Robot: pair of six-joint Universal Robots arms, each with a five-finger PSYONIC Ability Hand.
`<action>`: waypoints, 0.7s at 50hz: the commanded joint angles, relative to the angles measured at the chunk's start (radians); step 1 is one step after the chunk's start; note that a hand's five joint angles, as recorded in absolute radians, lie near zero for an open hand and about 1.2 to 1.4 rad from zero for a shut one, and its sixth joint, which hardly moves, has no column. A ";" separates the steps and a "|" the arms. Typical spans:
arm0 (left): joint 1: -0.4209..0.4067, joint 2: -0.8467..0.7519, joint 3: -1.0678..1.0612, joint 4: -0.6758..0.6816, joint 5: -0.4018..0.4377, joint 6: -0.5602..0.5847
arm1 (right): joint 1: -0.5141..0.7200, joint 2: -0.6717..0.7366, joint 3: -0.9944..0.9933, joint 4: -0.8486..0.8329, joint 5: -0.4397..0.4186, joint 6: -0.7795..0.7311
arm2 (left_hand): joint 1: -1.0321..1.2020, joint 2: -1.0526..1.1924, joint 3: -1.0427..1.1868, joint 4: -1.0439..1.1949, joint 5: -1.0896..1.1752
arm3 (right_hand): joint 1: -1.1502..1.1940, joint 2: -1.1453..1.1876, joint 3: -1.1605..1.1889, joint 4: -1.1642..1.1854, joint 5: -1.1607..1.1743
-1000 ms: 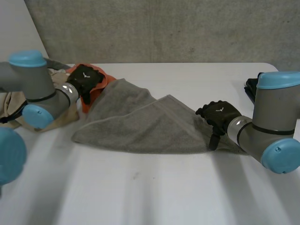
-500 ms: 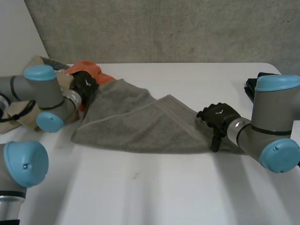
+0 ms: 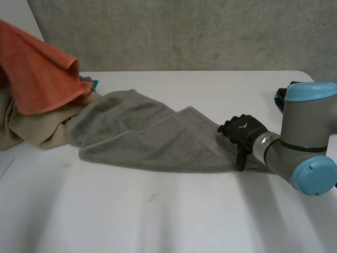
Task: Fold the laundry.
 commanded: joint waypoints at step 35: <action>-0.303 0.292 -0.927 -0.354 0.231 0.010 | 0.019 -0.047 -0.070 0.185 -0.092 -0.080 | -0.603 -0.652 -0.646 -0.659 -0.576 | -0.047 -0.031 -0.033 -0.029 -0.053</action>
